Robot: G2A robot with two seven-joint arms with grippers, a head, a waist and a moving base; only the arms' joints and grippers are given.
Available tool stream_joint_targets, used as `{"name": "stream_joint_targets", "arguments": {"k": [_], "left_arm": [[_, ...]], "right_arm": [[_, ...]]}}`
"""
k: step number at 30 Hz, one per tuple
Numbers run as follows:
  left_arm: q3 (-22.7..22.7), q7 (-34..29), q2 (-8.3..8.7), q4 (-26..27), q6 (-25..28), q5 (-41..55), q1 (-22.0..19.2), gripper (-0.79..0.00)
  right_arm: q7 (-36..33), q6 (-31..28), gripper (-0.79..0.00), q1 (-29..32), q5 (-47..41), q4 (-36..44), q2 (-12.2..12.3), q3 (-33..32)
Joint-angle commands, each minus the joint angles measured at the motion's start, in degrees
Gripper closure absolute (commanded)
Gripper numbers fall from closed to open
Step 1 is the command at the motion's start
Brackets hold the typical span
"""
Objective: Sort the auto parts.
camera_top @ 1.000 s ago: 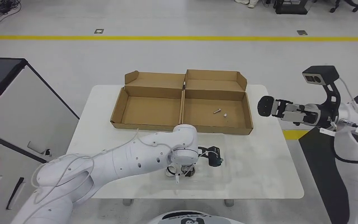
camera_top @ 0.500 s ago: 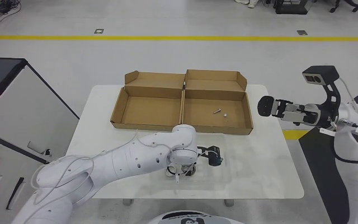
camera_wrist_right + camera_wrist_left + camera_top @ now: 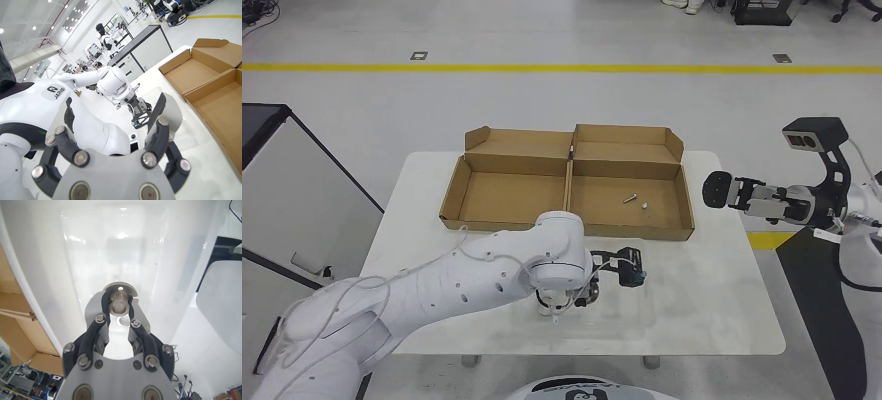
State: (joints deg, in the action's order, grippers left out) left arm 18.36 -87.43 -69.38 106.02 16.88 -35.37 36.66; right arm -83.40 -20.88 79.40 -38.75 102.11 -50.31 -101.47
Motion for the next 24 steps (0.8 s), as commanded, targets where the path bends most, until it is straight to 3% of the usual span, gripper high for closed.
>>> {"name": "stream_joint_targets", "arguments": {"k": [1,6,10,17,24], "left_arm": [[1.4,-0.4,0.9,2.5,-0.4,0.4,-0.4,0.0],[6.8,-0.6,3.15,7.5,-0.7,2.7,-0.6,0.0],[12.5,1.8,4.97,9.6,0.1,6.4,1.5,0.0],[21.9,8.6,7.96,8.8,5.5,14.1,7.9,0.0],[32.1,17.3,10.7,4.3,14.5,25.3,16.0,0.0]], "right_arm": [[0.0,0.0,-0.785,0.0,0.0,0.0,0.0,0.0],[0.0,0.0,-0.785,0.0,0.0,0.0,0.0,0.0],[0.0,0.0,-0.785,0.0,0.0,0.0,0.0,0.0],[0.0,0.0,-0.785,0.0,0.0,0.0,0.0,0.0],[0.0,0.0,-0.785,0.0,0.0,0.0,0.0,0.0]]}}
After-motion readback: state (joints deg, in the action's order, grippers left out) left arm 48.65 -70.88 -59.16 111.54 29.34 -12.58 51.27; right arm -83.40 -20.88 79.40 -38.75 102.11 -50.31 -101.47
